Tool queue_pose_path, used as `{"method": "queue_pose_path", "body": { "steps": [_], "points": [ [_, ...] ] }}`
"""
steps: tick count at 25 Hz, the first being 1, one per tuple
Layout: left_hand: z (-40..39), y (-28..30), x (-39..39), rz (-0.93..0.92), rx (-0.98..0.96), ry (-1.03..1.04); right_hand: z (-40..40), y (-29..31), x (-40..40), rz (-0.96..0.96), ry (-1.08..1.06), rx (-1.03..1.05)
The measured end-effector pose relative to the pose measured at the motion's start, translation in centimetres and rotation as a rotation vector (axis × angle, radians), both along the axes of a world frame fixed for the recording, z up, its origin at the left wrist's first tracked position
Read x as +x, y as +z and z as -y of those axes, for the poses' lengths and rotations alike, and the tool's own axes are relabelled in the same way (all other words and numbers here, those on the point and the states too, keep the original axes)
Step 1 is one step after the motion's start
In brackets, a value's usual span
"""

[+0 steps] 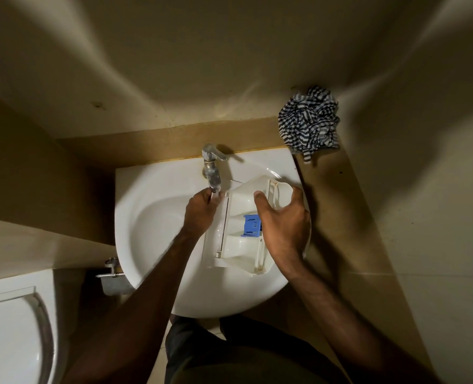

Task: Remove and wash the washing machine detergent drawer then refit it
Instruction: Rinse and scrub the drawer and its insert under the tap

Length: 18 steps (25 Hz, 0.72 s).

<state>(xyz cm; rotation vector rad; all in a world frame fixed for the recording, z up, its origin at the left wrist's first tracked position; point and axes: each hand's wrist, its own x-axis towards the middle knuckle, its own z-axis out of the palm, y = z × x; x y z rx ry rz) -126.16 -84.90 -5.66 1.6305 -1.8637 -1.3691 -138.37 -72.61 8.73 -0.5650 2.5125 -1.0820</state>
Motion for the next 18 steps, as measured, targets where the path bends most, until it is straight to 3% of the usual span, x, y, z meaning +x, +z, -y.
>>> {"method": "queue_pose_path", "body": {
  "steps": [3, 7, 9, 15, 18],
  "points": [
    [-0.1, -0.1, 1.1, -0.045, 0.139, -0.083, -0.1, 0.0, 0.4, 0.019, -0.032, -0.04],
    [0.6, 0.7, 0.3, 0.066, -0.05, -0.025, 0.1, 0.2, 1.3, 0.037, -0.067, -0.093],
    [1.1, 1.3, -0.7, 0.044, -0.044, 0.072, 0.4, 0.3, 1.2, 0.036, -0.095, -0.116],
    [1.0, 1.0, -0.4, -0.181, 0.284, 0.038, 1.5, 0.4, 0.6, -0.03, -0.062, -0.08],
    [0.5, 1.1, -0.8, -0.102, 0.173, 0.122, 1.9, 0.6, 0.5, -0.034, -0.024, -0.031]
  ]
}}
